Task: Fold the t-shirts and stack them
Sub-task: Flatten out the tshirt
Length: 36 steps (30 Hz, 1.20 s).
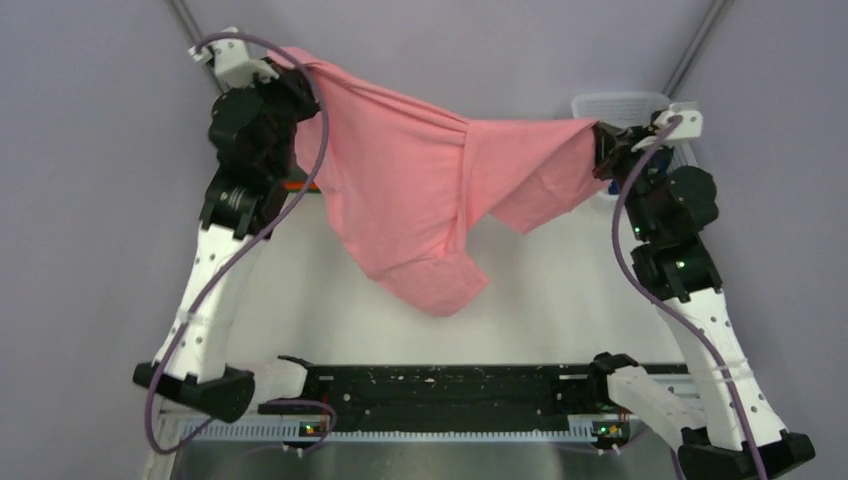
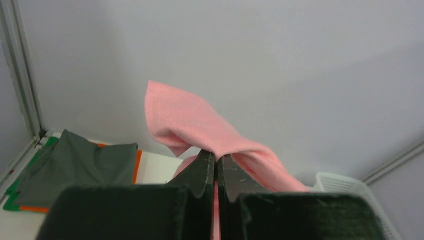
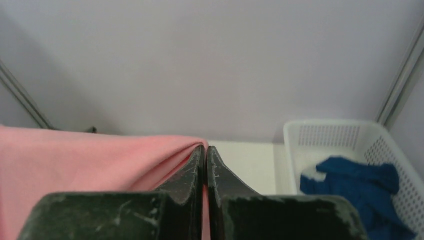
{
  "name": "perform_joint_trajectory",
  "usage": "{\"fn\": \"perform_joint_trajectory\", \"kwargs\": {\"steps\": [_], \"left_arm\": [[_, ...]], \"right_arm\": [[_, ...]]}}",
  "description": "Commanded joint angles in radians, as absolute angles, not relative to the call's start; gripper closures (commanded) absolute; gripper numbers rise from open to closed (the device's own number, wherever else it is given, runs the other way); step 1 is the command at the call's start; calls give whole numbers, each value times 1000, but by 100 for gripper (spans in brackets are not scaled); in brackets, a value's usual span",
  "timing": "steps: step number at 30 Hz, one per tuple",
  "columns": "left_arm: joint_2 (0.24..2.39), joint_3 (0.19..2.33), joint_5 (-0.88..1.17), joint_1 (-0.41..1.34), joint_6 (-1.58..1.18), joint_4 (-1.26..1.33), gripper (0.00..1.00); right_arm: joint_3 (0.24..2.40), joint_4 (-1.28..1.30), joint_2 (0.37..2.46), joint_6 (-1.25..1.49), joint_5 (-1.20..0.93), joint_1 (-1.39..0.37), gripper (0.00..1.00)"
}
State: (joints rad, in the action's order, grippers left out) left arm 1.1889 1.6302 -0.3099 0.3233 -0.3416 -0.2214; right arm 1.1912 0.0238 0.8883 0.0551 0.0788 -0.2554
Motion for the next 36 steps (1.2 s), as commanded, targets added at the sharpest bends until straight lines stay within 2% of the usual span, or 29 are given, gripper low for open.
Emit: {"fn": "perform_joint_trajectory", "kwargs": {"steps": [1, 3, 4, 5, 7, 8, 9, 13, 18, 24, 31, 36], "left_arm": [[1486, 1725, -405, 282, -381, -318, 97], [1645, 1814, -384, 251, -424, -399, 92], [1731, 1885, -372, 240, -441, -474, 77], [1812, 1966, -345, 232, -455, -567, 58], [1932, 2087, -313, 230, -475, -707, 13], [1959, 2107, -292, 230, -473, -740, 3], [1964, 2096, -279, 232, -472, -743, 1], [1825, 1870, -238, 233, -452, -592, 1], [1620, 1541, -195, 249, -511, -528, 1], [1414, 1144, -150, 351, -633, -620, 1], [1263, 841, -67, 606, -784, -793, 1], [1294, 760, 48, 767, -837, -723, 1]], "right_arm": [[997, 56, 943, 188, 152, -260, 99], [926, 79, 982, 197, 172, -261, 84], [895, 97, 1005, 213, 185, -261, 68], [872, 118, 1029, 234, 198, -260, 47], [854, 159, 1072, 278, 236, -261, 23], [857, 178, 1089, 289, 263, -261, 10], [863, 188, 1106, 299, 283, -261, 3], [902, 164, 1162, 303, 274, -259, 1], [968, 91, 1287, 221, 22, -259, 1], [1169, 127, 1514, 139, -288, -264, 2], [1271, 280, 1703, 99, -138, -272, 3], [1284, 282, 1747, 121, -90, -271, 4]]}}
